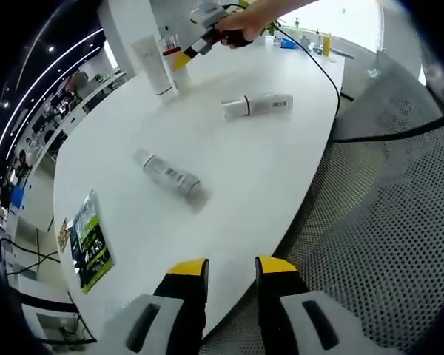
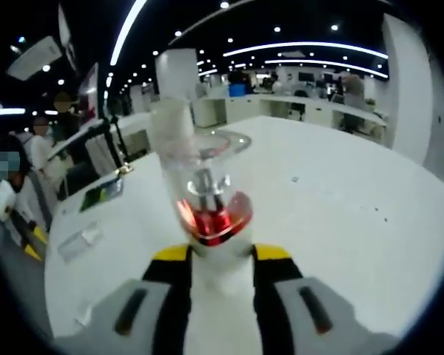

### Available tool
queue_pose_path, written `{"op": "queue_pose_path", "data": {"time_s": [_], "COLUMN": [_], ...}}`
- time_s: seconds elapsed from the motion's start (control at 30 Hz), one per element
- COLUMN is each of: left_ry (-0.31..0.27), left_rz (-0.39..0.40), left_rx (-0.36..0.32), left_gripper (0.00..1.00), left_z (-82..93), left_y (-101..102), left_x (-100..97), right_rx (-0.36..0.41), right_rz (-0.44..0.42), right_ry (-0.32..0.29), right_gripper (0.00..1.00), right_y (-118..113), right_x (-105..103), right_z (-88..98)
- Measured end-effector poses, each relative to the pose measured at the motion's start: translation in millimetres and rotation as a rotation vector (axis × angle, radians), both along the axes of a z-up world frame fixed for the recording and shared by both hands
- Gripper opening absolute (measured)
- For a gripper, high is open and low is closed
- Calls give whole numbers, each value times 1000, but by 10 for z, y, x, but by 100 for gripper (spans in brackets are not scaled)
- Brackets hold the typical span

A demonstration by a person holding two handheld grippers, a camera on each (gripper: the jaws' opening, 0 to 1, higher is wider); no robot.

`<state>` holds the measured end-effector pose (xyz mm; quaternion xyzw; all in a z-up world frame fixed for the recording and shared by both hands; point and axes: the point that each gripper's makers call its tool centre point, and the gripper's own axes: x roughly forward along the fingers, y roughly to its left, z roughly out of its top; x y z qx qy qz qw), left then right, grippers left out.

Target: Arrange the skincare products in the storage area until every visible bottle or jar stands upright without overlapping.

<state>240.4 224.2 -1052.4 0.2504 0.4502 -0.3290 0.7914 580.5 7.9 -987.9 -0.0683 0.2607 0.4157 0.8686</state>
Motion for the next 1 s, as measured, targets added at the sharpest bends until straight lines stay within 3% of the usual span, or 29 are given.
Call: {"op": "queue_pose_path", "data": {"time_s": [1.0], "left_ry": [10], "left_rz": [-16], "left_rx": [2], "left_gripper": [25], "left_z": [-16], "left_y": [-10], "left_x": [-20], "right_rx": [-18], "right_rz": [18], "right_ry": [-13], "right_gripper": [30], "right_y": [17], "right_x": [-13], "right_z": [-1]}}
